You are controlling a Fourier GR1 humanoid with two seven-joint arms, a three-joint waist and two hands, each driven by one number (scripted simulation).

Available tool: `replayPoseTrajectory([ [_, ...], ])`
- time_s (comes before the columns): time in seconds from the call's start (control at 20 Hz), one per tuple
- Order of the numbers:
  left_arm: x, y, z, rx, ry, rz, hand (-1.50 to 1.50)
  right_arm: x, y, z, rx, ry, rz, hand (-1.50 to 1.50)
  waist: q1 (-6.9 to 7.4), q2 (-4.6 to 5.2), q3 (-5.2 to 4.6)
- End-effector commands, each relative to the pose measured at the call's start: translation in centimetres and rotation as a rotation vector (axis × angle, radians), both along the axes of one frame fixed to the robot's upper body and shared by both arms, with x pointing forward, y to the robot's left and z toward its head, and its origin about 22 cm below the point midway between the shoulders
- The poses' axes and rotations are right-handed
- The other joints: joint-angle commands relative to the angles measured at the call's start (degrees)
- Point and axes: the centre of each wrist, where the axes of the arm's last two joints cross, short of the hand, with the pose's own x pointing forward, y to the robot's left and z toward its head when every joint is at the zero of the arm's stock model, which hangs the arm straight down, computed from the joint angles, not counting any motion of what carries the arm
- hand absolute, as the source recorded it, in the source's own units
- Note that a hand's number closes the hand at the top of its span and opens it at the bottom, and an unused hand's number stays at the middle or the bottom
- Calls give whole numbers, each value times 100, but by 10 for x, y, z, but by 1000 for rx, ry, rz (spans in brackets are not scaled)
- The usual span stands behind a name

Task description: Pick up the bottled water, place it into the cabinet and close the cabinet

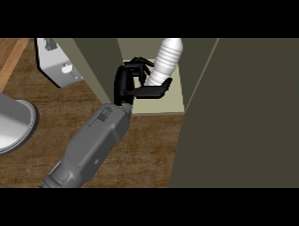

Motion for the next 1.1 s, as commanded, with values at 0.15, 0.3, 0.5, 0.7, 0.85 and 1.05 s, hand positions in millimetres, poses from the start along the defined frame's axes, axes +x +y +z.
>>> replayPoseTrajectory([
  [0.15,21,8,-6,104,3,106,150,-18,-13,16,11,-50,5,-150,-85,34,0],
  [0.3,30,1,7,160,0,135,150,-15,-7,9,25,-28,7,-150,-49,20,1],
  [0.5,41,19,5,170,-4,192,150,-9,-6,0,11,-31,21,-150,-156,76,-1],
  [0.7,28,17,-17,215,-45,223,150,-11,-9,15,16,-47,31,-150,-240,88,-8],
  [0.85,34,19,-13,281,-40,223,150,-9,-12,5,8,-39,34,-150,-287,111,-3],
  [1.05,42,18,-3,297,-22,211,-150,-10,-6,1,7,-52,56,-150,-241,115,-5],
])
